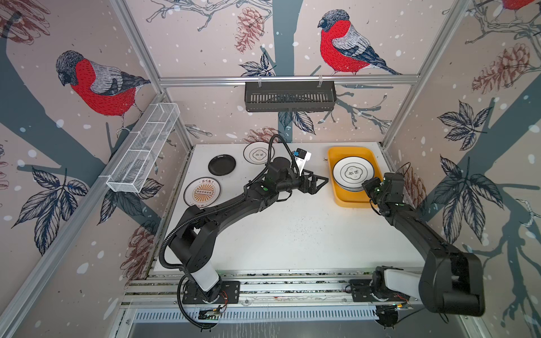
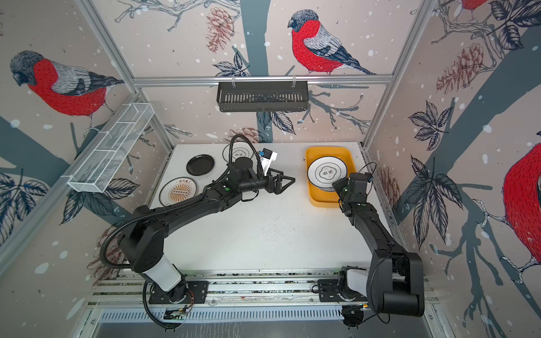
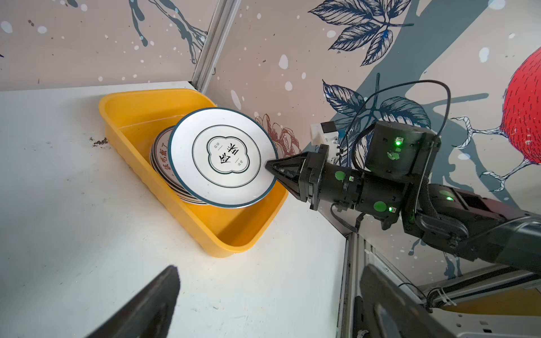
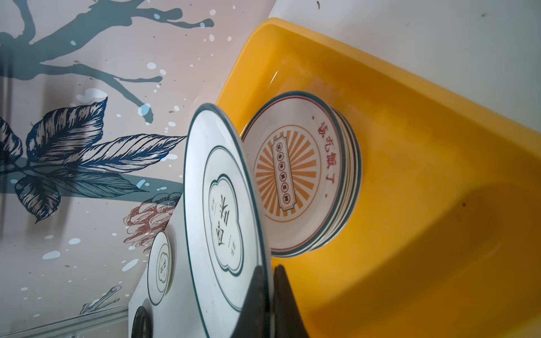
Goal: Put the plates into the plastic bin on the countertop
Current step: 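Carry the green-rim plate into the yellow bin and lower it onto the stack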
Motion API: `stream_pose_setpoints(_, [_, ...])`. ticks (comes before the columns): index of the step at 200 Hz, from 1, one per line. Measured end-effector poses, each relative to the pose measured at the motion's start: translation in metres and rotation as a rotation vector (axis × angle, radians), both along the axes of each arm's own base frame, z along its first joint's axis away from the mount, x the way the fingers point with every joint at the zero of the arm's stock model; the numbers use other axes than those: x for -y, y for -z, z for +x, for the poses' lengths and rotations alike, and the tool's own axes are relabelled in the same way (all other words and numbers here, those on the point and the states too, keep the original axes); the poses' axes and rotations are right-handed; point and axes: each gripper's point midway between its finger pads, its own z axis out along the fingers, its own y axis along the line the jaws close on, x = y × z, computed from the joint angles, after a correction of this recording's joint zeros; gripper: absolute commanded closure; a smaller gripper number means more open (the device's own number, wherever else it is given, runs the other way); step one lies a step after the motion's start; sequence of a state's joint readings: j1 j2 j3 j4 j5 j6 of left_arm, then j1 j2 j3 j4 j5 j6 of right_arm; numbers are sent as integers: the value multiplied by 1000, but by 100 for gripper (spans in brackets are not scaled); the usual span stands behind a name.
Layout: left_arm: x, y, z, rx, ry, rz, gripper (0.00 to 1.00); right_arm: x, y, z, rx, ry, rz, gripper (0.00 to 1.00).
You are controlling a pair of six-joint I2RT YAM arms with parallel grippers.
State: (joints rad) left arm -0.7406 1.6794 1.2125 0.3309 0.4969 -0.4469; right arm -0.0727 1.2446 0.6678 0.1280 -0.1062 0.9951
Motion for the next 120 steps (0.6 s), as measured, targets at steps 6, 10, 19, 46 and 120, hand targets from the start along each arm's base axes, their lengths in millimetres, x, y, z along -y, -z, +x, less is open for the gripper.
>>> stream_pose_setpoints(6, [2,1,-1,6,6,5,4,4,3,2,-5,9,1,99])
stream_pose_setpoints(10, [4,3,-2,9,12,10,4,6,4,3,-6,14,1,99])
stream_pose_setpoints(19, [8,4,-4,19,24,16,4,10,8,7,-12,24,3,100])
stream_pose_setpoints(46, [18,4,-7,51,52,23,4,20,25,15,-36,38,13,99])
stream_pose_setpoints(120, [32,20,3,58,77,71,4,22,42,52,-27,7,40,99])
